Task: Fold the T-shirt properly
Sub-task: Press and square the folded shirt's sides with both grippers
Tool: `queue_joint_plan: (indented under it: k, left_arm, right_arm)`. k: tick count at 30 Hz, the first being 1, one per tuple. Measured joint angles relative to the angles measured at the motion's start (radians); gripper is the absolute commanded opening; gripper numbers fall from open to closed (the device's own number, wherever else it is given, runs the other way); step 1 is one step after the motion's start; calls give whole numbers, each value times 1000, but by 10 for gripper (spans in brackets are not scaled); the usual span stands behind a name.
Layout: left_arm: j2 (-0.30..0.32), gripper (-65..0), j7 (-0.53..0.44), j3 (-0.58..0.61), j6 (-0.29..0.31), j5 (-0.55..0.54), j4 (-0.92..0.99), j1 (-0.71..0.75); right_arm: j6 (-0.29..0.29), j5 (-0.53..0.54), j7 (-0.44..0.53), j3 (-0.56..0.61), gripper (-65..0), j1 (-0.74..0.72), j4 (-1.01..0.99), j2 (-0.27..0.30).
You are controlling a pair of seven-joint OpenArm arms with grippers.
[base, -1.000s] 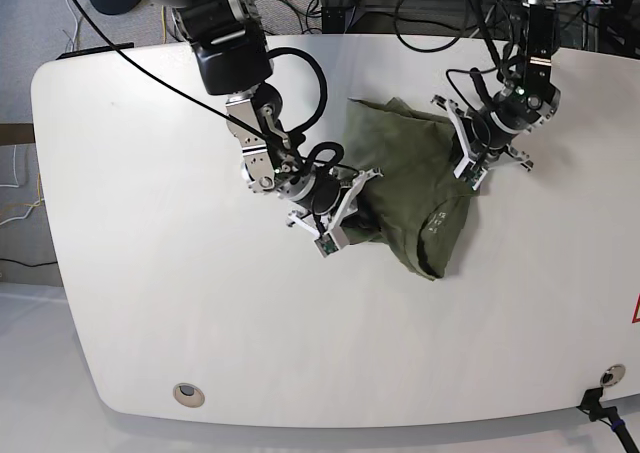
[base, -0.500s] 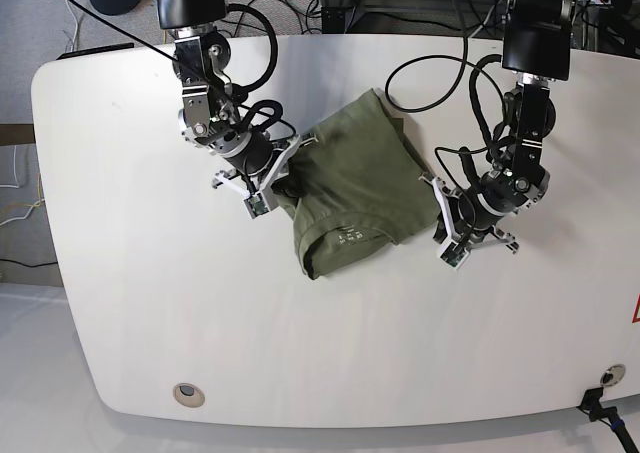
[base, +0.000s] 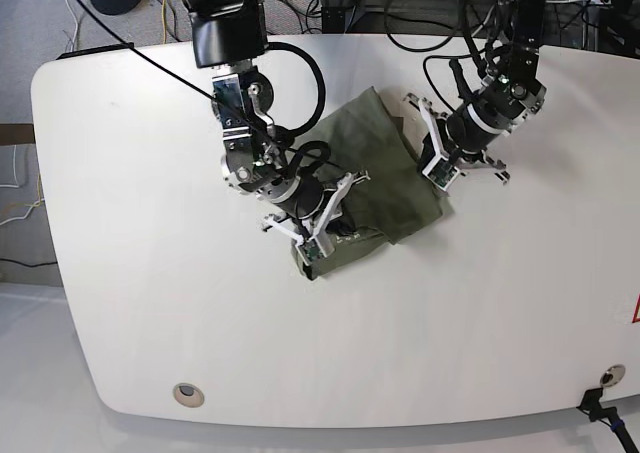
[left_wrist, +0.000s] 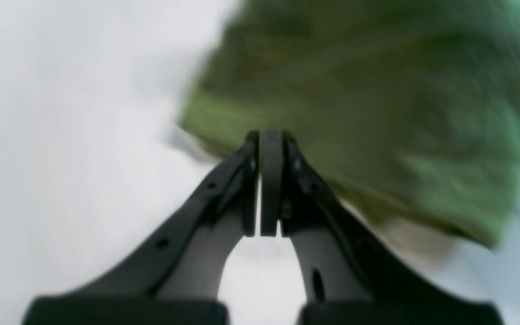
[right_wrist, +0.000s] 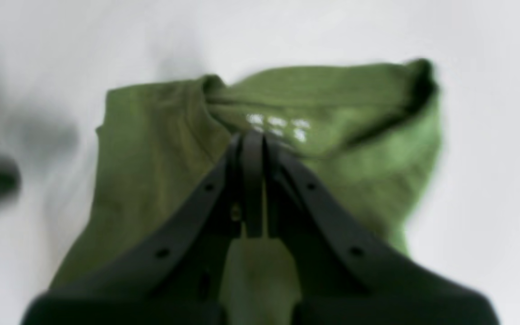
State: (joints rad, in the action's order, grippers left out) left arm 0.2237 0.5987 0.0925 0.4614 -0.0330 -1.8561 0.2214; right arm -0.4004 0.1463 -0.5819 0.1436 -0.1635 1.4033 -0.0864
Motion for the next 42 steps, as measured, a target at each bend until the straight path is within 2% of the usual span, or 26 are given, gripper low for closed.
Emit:
queue_joint_plan:
  k: [2,6,9,12,15,18,20,23,27,30,31,36,42]
  left_arm:
    - [-29,-650,5,-2,0,10,2,21]
    - [-37,-650,-17,2,-1,3,43,6]
    - [-35,-650,8,5,2,13,150,-37]
    - [-38,-650,-18,5,-9,8,261,-123]
    - [-32,-650,-12,4,-4,8,343,-186]
    - [-31,-650,-10,-1,-5,10,349,-213]
    - [-32,-650,-8,-1,-3,5,312,-216]
    - [-32,-650,-9,-2,-1,3,224,-216]
    - [-35,-650,-14,-3,-7,3,104,-178]
    - [-85,-650,-1,2,-2,10,66,-133]
    - [-102,-650,-1,4,-1,9,55,-122]
    - [-117,-650,-3,72,-5,8,46,-76]
    - [-121,-650,-16,142,-2,0,127,-71]
  right_arm:
    - [-5,12,95,29,-650,3,-72,7]
    - [-23,34,205,32,-650,8,-200,50]
    - [-18,34,220,30,-650,15,-198,90]
    - [-23,42,246,-25,-650,47,-185,95]
    - [-17,38,229,-42,-650,68,-145,99]
    - [-9,32,202,-42,-650,79,-101,100]
    - [-6,14,175,-42,-650,79,-73,97]
    - [5,6,79,-44,-650,47,-23,67]
    - [0,14,54,-43,-650,21,72,57]
    - [0,7,34,-44,-650,27,82,82]
    - [-2,10,31,-40,-650,28,75,107]
    - [4,9,74,-48,-650,32,-27,203]
    - [-2,18,190,-42,-650,31,-129,205]
